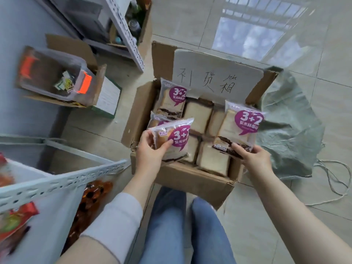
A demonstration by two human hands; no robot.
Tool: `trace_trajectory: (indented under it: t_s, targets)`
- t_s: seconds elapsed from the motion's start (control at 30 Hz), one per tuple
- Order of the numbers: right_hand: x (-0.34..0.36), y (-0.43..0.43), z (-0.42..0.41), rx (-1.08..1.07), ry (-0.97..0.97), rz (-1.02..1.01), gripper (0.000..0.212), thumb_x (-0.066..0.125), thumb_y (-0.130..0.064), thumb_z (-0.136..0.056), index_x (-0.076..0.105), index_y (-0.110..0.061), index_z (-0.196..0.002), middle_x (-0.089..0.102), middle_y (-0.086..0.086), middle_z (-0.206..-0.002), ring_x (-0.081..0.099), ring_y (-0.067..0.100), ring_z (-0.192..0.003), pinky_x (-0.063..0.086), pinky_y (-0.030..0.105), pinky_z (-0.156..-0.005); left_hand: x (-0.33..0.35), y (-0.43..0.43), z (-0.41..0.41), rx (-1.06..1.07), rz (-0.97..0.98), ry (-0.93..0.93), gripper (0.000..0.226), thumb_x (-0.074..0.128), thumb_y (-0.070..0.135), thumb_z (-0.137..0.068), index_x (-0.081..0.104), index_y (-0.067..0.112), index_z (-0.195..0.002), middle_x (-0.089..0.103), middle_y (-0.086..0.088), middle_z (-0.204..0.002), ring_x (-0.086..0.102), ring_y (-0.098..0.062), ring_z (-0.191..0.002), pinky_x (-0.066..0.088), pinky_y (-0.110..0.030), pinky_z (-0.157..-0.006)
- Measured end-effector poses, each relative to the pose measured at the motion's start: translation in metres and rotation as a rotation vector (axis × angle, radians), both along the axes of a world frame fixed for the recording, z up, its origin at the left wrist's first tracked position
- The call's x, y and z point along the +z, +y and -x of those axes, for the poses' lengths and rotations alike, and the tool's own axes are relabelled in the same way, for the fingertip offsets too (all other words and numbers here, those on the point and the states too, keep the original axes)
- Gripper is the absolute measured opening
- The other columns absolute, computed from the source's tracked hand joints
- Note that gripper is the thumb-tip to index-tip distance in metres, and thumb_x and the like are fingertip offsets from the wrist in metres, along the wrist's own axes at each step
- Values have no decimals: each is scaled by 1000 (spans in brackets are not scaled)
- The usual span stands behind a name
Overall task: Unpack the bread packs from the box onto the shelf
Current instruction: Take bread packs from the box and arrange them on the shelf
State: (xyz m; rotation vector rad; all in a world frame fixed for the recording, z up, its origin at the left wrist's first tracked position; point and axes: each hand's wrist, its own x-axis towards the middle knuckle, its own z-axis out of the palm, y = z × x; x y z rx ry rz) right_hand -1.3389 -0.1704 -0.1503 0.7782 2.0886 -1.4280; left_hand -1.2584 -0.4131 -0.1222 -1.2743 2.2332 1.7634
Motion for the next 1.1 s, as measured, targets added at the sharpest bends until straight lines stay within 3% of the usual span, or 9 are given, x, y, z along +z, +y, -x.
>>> trace_trajectory:
  t_s: [0.1, 0.17, 0.3, 0.43, 0.53, 0.6, 0.73, 0.93, 1.1]
  targets:
    - [52, 2, -29, 165, 61, 15, 16, 82, -26, -65, 66, -23, -67, 71, -5, -73, 66, 16, -73, 48, 28, -65, 60, -7, -33, 138, 4, 158, 36, 78, 30, -69, 51, 44, -90, 58, 27, -92, 57, 10, -84, 47, -5, -56]
    - [90, 2, -51, 279, 87, 34, 15, 82, -26, -65, 67, -24, -66, 72, -5, -73, 67, 15, -72, 49, 28, -65, 107, -11, -62, 206, 27, 252, 35, 78, 29, -69, 54, 49, -85, 60, 27, -93, 60, 10, -84, 47, -4, -57]
    - [176, -16, -95, 529, 142, 115, 14, 81, -25, -66, 71, -24, -74, 75, -2, -79, 71, 21, -79, 55, 36, -73, 214, -26, -133, 333, 177, 411, 31, 80, 28, -67, 56, 39, -84, 65, 19, -90, 63, 6, -81, 48, -7, -62]
    - [259, -62, -141, 770, 266, 190, 13, 79, -23, -69, 70, -27, -77, 73, -14, -68, 69, 5, -66, 53, 26, -64, 316, -43, -216, 453, 353, 491, 32, 76, 50, -55, 54, 43, -78, 64, 19, -82, 61, 2, -79, 51, -19, -69]
    - [302, -102, -179, 914, 344, 250, 15, 79, -21, -69, 70, -26, -81, 74, -9, -74, 69, 10, -70, 53, 27, -65, 376, -63, -284, 550, 502, 551, 33, 75, 51, -56, 54, 43, -80, 65, 19, -89, 62, -4, -91, 53, -30, -79]
    - [326, -129, -207, 991, 396, 289, 16, 79, -22, -69, 68, -32, -76, 74, -12, -72, 69, 7, -70, 52, 25, -66, 409, -80, -331, 600, 560, 599, 32, 75, 49, -57, 56, 44, -83, 65, 21, -92, 61, -3, -98, 52, -24, -78]
    - [362, -185, -270, 1119, 465, 343, 19, 79, -21, -68, 66, -33, -76, 73, -13, -73, 68, 2, -70, 51, 22, -66, 446, -115, -428, 719, 622, 651, 33, 76, 43, -57, 58, 39, -83, 66, 20, -83, 62, 2, -85, 49, -13, -68]
    - [400, -289, -346, 1320, 529, 444, 19, 77, -13, -70, 69, -30, -73, 73, -19, -72, 66, -5, -66, 46, 6, -54, 455, -189, -535, 887, 620, 616, 25, 78, 33, -62, 59, 36, -79, 68, 10, -86, 65, -16, -89, 54, -43, -83]
    - [418, -399, -356, 1323, 560, 464, 15, 79, -21, -68, 69, -30, -74, 73, -17, -72, 69, 4, -72, 50, 25, -68, 445, -267, -546, 959, 558, 592, 24, 76, 16, -72, 58, 21, -87, 68, -2, -94, 66, -22, -92, 52, -47, -88]
